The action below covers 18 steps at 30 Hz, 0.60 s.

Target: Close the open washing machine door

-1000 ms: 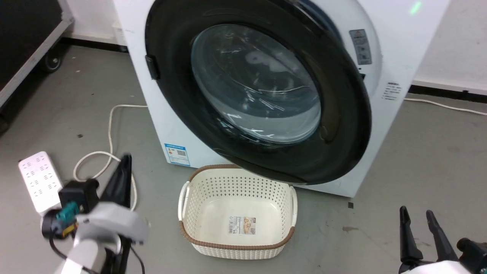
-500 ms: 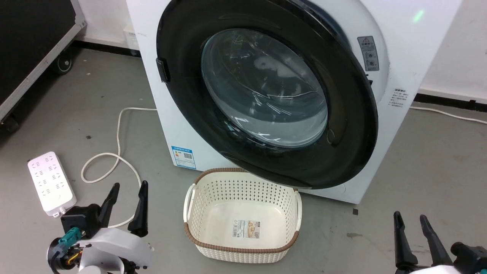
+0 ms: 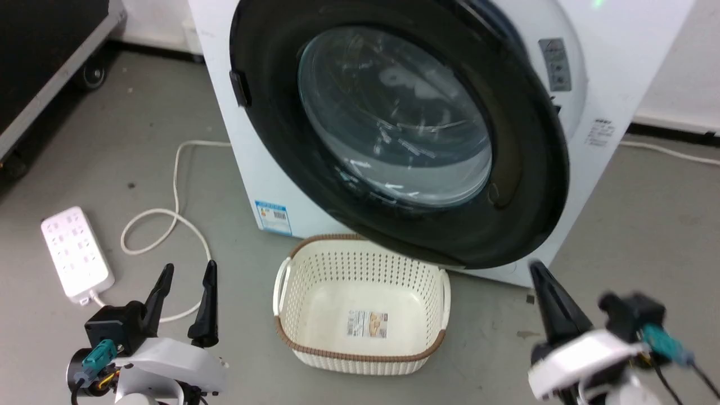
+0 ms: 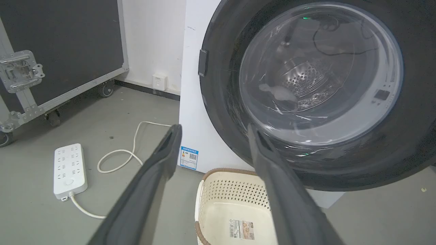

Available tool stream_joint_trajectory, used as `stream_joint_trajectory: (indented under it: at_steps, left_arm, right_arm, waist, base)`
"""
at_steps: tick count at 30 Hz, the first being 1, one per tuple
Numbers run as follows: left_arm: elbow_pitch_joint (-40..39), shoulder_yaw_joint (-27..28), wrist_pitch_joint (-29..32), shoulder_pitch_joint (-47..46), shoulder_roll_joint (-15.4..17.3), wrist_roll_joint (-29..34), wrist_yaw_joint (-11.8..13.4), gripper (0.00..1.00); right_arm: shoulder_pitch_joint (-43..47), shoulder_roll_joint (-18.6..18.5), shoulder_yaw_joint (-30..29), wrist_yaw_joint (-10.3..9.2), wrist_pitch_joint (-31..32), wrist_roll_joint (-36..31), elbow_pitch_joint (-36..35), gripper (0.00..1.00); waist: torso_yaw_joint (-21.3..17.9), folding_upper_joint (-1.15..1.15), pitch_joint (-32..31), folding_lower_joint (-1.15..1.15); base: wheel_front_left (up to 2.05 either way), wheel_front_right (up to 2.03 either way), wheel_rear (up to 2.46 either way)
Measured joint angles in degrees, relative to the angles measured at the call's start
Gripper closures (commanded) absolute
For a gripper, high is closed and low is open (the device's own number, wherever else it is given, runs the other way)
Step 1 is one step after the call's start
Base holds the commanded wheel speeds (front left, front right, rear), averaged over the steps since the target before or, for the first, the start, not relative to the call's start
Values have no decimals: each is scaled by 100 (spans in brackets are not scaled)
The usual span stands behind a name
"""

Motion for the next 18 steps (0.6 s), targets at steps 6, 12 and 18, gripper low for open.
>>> stream_joint_trajectory:
  at_steps: [6, 12, 18]
  left_arm:
    - [-91, 20, -25, -187, -16, 10, -66, 0]
    - [-49, 25, -45, -427, -58, 40, -152, 0]
    - [3, 46, -51, -615, -104, 58, -243, 0]
  right_arm:
    - [-1283, -1, -254, 0, 288, -288, 712, 100]
    - [-1876, -3, -805, 0, 118, -453, 1389, 100]
    - [-2444, 27, -1314, 14, -71, -660, 1815, 100]
  waist:
    - [152, 0, 500, 1]
    - [302, 0, 890, 1]
    - [391, 0, 1202, 1]
  base:
    - [0, 0, 0]
    - [0, 0, 0]
    - [0, 0, 0]
